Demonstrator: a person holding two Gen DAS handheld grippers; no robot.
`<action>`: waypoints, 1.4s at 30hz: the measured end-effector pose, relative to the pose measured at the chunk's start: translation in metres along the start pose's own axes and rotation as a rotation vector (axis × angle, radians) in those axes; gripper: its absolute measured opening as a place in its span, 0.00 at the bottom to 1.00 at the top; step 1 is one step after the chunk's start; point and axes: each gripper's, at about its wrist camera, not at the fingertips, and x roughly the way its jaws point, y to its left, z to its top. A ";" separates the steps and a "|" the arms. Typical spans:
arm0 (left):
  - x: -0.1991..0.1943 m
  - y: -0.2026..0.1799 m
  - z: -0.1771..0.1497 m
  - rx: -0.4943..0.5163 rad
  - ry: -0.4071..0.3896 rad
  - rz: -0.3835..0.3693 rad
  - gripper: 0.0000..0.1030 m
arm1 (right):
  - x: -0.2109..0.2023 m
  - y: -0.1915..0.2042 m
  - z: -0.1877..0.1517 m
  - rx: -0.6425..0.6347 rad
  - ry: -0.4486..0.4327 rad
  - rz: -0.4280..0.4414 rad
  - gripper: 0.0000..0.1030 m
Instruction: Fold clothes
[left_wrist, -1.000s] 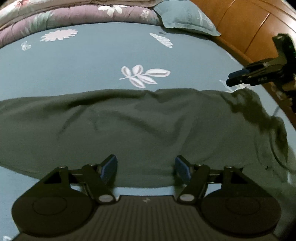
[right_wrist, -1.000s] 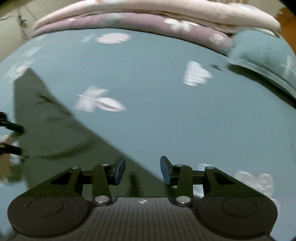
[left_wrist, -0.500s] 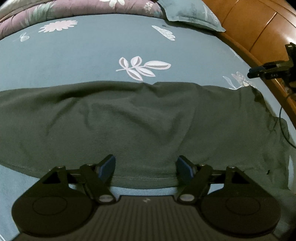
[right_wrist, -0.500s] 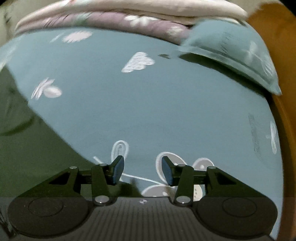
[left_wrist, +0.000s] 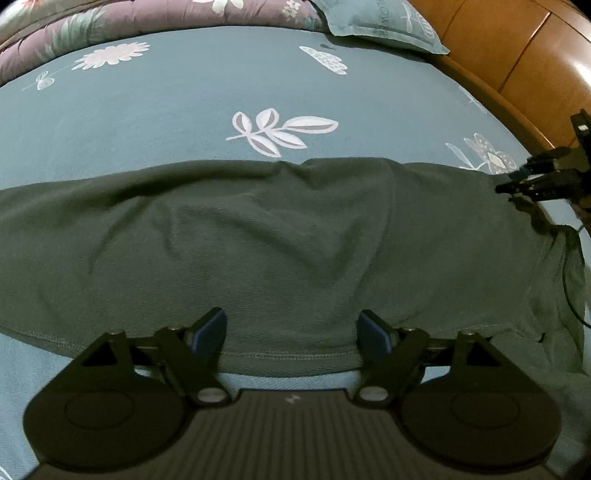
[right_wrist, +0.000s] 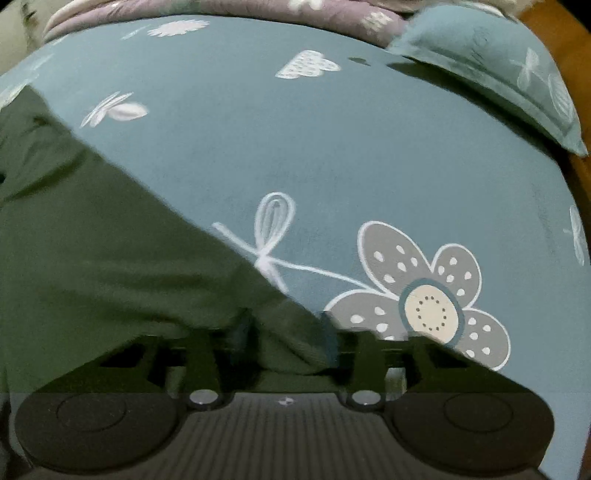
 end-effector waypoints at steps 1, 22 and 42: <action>-0.001 -0.001 0.001 0.000 0.001 0.003 0.76 | -0.002 0.006 -0.001 -0.031 0.004 -0.016 0.09; -0.001 -0.002 0.000 0.010 -0.012 -0.010 0.76 | 0.028 0.043 0.090 -0.224 -0.041 0.258 0.41; -0.022 -0.006 0.023 0.032 -0.127 -0.021 0.76 | 0.028 0.067 0.095 -0.221 -0.094 0.154 0.04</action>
